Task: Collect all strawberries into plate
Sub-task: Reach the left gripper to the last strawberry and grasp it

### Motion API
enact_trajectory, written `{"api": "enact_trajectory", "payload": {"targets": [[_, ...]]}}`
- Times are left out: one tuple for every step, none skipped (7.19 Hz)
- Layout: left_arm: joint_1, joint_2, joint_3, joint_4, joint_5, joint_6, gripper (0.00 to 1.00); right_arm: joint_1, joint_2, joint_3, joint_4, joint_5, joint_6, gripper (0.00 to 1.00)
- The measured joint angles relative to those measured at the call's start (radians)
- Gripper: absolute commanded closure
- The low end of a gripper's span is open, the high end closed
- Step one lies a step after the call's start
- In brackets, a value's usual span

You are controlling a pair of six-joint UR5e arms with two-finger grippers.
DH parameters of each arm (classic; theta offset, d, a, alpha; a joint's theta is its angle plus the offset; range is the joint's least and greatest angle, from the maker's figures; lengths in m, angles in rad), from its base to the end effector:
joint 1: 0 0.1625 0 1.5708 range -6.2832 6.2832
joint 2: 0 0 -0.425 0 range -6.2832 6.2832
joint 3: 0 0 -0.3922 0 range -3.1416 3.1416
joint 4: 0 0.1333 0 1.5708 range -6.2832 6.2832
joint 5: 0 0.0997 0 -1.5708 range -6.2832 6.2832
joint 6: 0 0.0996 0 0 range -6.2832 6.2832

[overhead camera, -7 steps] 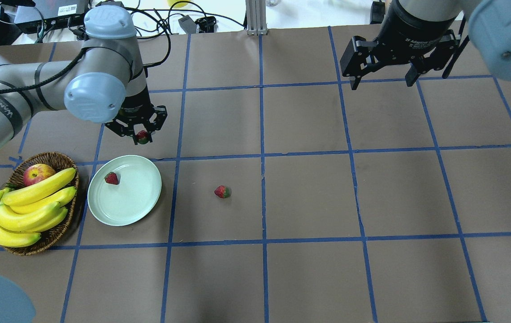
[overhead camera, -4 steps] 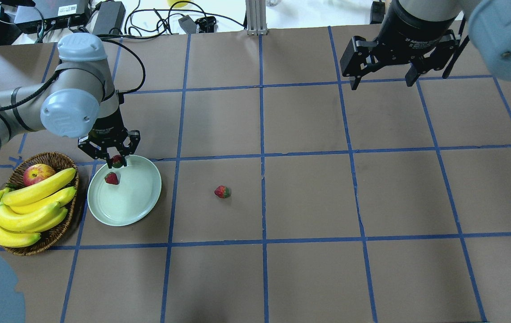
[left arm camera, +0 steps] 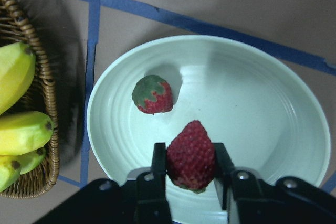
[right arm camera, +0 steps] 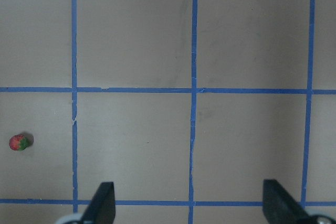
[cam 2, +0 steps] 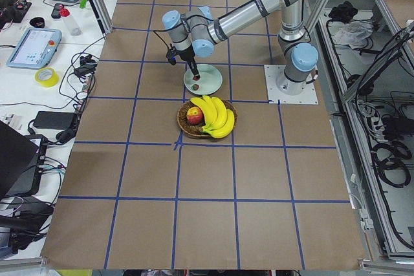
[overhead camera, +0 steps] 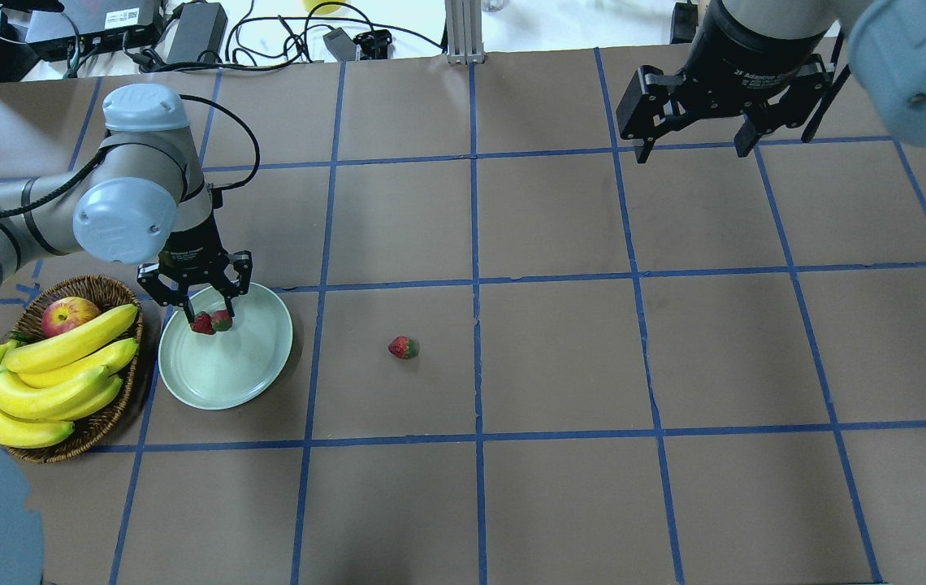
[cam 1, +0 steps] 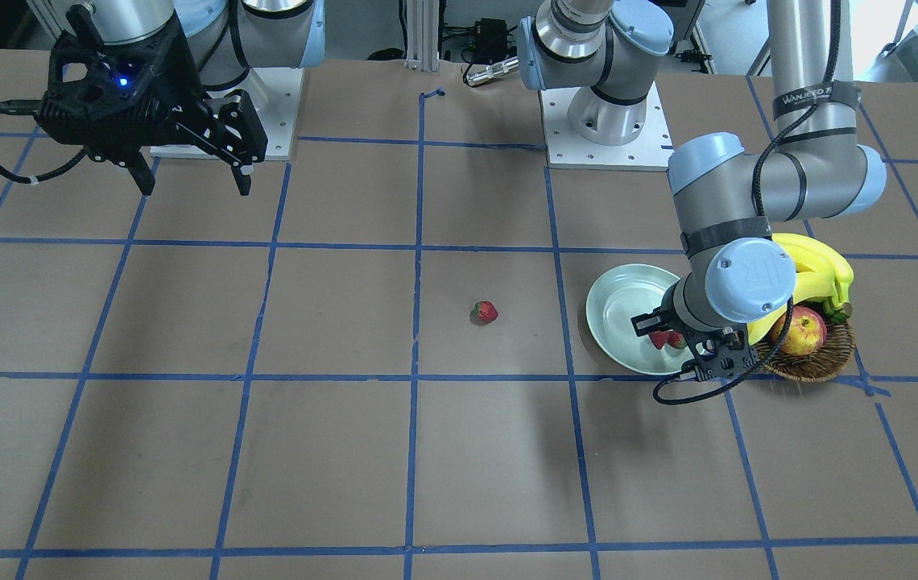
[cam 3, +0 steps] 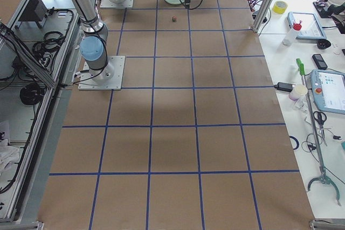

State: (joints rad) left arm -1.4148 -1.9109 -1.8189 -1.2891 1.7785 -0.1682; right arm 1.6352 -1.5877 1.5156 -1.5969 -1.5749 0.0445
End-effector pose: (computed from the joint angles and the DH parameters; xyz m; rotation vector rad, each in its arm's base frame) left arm -0.0285 -0.5447 0.2225 -0.4220 2.8695 0.4461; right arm 0.1643 -0.4834 0.5263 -0.0309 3.1364 -0.1543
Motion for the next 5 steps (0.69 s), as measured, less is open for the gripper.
{"api": "enact_trajectory", "payload": {"targets": [[0.000,0.003,0.007,0.004,-0.005,0.001,0.00,0.000,0.000,0.000,0.000,0.000,0.000,0.00],[-0.004,0.013,0.020,0.005,-0.033,0.001,0.00,0.000,0.000,0.000,0.000,0.000,0.000,0.00],[-0.016,0.022,0.040,0.002,-0.098,0.006,0.00,0.000,0.000,0.000,0.000,0.000,0.000,0.00],[-0.043,0.028,0.061,-0.001,-0.168,0.010,0.00,0.000,0.000,0.000,0.000,-0.001,0.000,0.00],[-0.086,0.035,0.079,0.001,-0.212,0.009,0.00,0.000,0.000,0.000,0.000,-0.001,0.000,0.00]]}}
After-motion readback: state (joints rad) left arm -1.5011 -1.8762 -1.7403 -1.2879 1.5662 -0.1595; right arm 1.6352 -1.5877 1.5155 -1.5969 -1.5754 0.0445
